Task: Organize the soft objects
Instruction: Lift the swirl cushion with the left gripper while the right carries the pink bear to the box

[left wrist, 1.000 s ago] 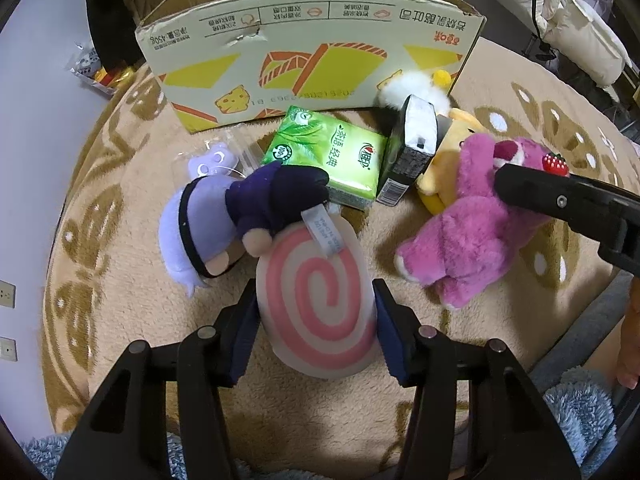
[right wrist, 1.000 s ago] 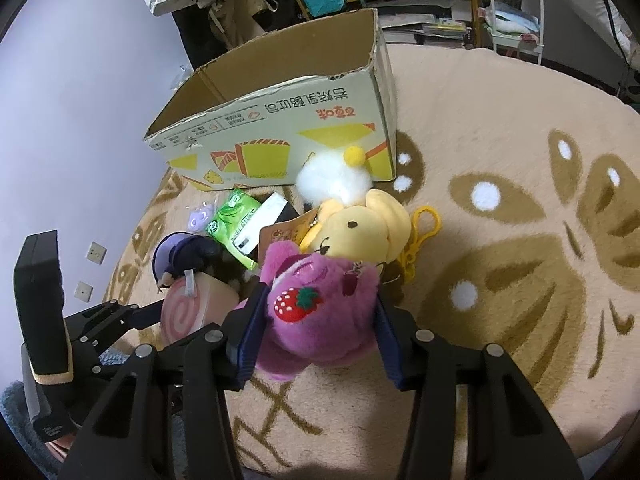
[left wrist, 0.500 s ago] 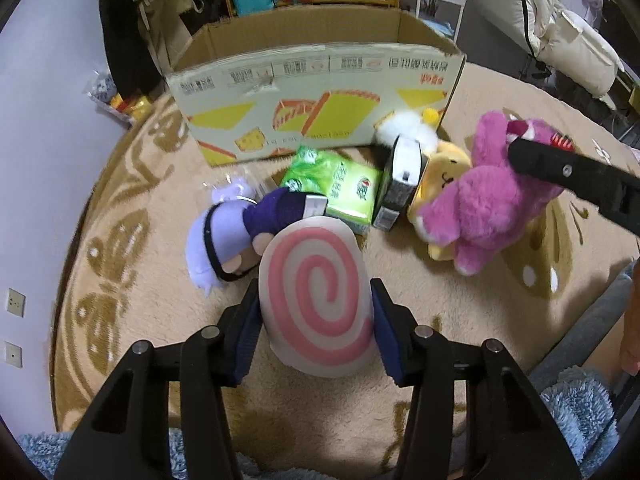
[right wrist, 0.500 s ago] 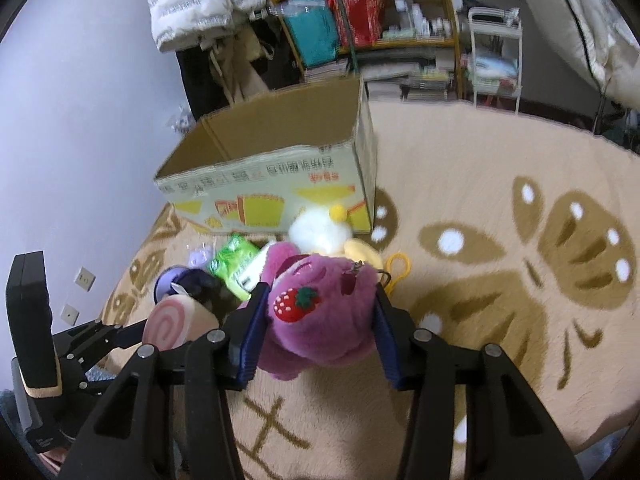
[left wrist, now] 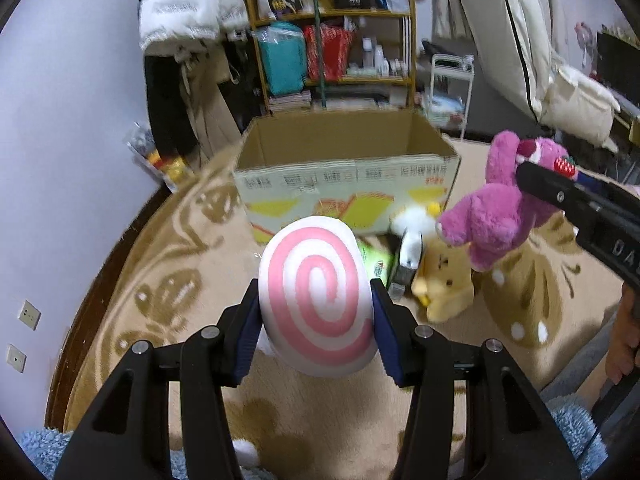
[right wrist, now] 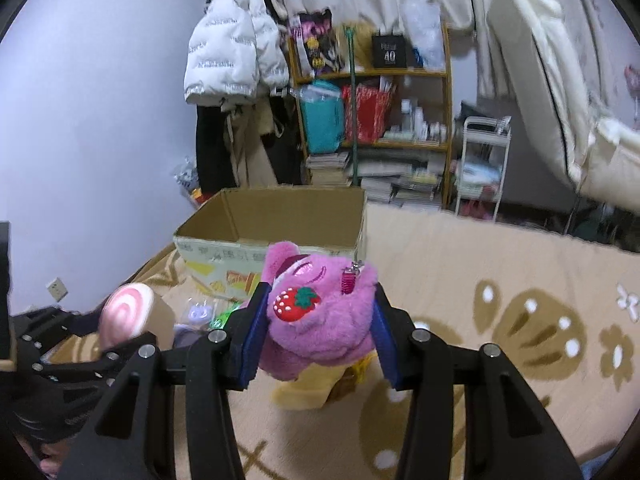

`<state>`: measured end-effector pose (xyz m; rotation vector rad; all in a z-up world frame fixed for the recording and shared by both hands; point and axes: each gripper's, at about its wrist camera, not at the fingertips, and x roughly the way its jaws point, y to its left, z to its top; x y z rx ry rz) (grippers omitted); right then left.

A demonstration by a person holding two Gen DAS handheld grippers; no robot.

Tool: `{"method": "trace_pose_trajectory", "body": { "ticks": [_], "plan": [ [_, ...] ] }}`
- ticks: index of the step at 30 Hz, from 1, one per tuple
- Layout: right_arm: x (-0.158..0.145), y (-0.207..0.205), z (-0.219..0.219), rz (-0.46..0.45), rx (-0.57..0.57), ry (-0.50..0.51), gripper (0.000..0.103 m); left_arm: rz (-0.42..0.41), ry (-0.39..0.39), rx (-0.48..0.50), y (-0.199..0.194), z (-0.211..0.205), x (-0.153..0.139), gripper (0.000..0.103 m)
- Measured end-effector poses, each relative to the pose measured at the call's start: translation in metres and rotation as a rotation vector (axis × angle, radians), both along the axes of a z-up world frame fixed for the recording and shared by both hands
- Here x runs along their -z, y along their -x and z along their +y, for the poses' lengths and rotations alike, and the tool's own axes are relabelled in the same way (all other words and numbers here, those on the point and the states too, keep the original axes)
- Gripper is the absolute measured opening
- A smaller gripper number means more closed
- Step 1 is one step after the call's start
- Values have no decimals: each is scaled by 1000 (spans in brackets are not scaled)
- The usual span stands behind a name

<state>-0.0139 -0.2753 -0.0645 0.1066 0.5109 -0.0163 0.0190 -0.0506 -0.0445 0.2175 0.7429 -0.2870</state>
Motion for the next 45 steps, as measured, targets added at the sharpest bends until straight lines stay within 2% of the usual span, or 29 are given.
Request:
{"method": "trace_pose_trajectory", "body": {
  "ticks": [9,19,29,45],
  "plan": [
    [-17,2,16,-111,51,145,50,-94,10,-51,2,8,-16,50],
    [-22,-8,28,-155,36,216,50,-180,40,-78,-5,15,-37,50],
    [-30,-14,25,-237,62,230,50,-243,42,-79,-24,8,-53,50],
    [-28,-66,19,-242,59,211,50,-330,58,-62,-90,-12,-67,50]
  ]
}}
